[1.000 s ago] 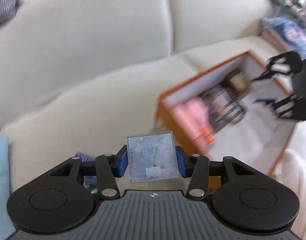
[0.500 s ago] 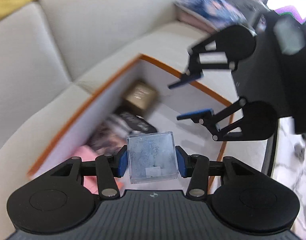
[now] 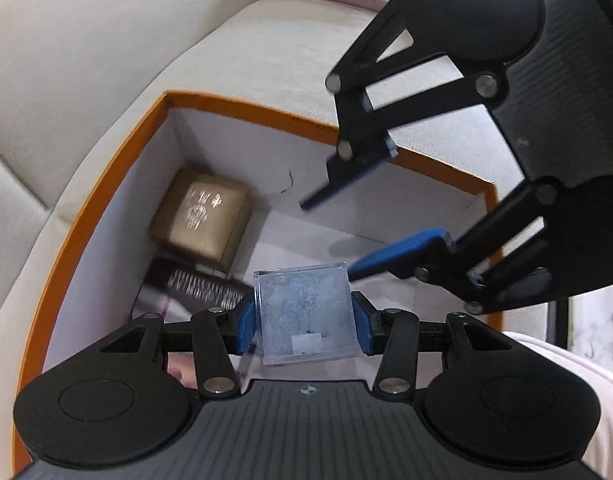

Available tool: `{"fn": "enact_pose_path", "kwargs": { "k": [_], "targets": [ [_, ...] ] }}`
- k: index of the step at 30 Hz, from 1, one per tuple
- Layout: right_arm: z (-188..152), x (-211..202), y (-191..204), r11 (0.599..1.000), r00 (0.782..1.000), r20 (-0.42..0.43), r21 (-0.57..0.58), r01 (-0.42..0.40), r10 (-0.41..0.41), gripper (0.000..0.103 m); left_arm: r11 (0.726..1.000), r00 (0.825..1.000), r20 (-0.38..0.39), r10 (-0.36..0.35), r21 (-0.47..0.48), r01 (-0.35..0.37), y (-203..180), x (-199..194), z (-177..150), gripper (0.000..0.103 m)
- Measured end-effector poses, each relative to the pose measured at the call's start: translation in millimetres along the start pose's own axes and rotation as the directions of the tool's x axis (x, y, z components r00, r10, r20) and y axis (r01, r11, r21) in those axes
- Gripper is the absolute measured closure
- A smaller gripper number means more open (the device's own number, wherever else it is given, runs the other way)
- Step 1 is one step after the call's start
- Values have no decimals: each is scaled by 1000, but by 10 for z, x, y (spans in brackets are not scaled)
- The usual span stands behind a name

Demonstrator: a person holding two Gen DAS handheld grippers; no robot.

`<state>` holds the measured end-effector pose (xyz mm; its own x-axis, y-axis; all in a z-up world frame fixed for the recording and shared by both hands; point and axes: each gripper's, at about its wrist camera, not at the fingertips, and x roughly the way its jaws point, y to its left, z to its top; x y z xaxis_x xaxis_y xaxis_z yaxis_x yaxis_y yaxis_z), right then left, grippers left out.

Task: Organize rigid objects
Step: 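Carry the clear cube box into the orange box and open the left gripper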

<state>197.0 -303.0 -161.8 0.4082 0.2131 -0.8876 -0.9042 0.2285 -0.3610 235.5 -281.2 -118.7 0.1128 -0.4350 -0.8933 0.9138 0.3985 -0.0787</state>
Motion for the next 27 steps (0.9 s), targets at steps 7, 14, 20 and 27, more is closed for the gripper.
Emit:
{"fn": "enact_pose_path", "kwargs": {
  "k": [7, 14, 20, 27],
  "targets": [
    [-95, 115, -30, 998, 998, -23, -34, -56, 56, 72, 991, 1000, -5, -11, 135, 12, -68, 234, 80, 48],
    [-164, 231, -40, 998, 996, -68, -43, -55, 52, 77, 973, 1000, 16, 2, 232, -5, -186, 420, 94, 48],
    [-154, 254, 3, 996, 995, -75, -49, -70, 66, 77, 988, 1000, 17, 4, 155, -7, -162, 419, -35, 22],
    [-160, 246, 70, 995, 995, -74, -61, -78, 74, 74, 1000, 1000, -5, 13, -16, -13, -72, 197, -259, 21]
  ]
}}
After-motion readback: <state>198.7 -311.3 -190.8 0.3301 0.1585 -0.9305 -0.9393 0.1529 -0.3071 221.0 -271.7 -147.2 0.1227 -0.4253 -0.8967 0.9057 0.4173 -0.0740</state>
